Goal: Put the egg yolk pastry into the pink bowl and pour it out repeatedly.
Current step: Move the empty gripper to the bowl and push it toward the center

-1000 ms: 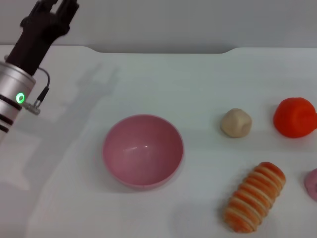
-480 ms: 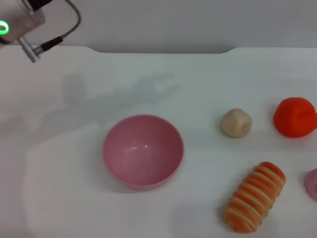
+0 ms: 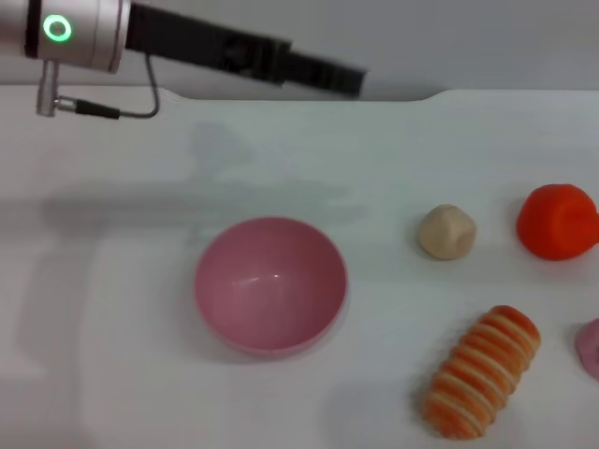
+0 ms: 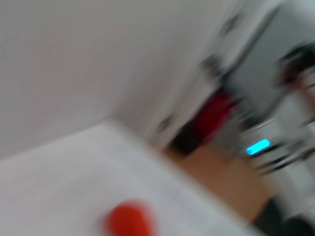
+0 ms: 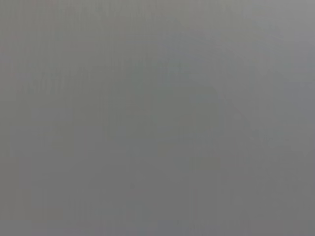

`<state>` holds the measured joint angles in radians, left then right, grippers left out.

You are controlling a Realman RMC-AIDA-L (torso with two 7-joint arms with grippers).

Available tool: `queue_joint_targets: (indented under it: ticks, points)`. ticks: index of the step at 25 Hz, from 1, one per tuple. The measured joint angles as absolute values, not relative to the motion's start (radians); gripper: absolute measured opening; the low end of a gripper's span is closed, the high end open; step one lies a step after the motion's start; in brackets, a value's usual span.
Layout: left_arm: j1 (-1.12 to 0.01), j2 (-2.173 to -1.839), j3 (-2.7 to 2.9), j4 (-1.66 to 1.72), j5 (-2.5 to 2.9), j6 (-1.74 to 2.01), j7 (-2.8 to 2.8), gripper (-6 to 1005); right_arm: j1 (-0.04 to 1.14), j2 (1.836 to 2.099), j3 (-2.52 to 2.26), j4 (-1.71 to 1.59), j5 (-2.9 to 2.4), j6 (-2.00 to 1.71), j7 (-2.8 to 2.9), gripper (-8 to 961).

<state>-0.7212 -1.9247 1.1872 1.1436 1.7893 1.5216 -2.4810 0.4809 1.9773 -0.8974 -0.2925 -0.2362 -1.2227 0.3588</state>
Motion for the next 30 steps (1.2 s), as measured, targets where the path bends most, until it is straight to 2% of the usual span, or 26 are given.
queue_joint_targets:
  ticks: [4,7,9,11,17,30]
  points:
    - [-0.725,-1.961,1.187,1.259,2.041,1.539,-2.619,547,0.478,1.976,-0.892,-0.292,-0.236,-1.223,0.359,458]
    - [-0.728,-2.002,1.196,1.342,2.221,1.560,-2.674,546,0.478,1.976,-0.888,-0.292,-0.236,-1.223,0.359,456]
    - [-0.734,-2.042,1.213,1.404,2.372,1.575,-2.706,546,0.478,1.976,-0.887,-0.291,-0.236,-1.222,0.359,455]
    - [-0.739,-2.056,1.264,1.432,2.473,1.577,-2.747,546,0.478,1.976,-0.886,-0.289,-0.236,-1.222,0.359,454]
    - [-0.737,-2.060,1.412,1.446,2.596,1.539,-2.869,545,0.478,1.976,-0.885,-0.285,-0.235,-1.222,0.359,451]
    - [-0.659,-2.064,1.450,1.354,2.595,1.395,-2.880,544,0.477,1.976,-0.882,-0.278,-0.235,-1.212,0.359,444]
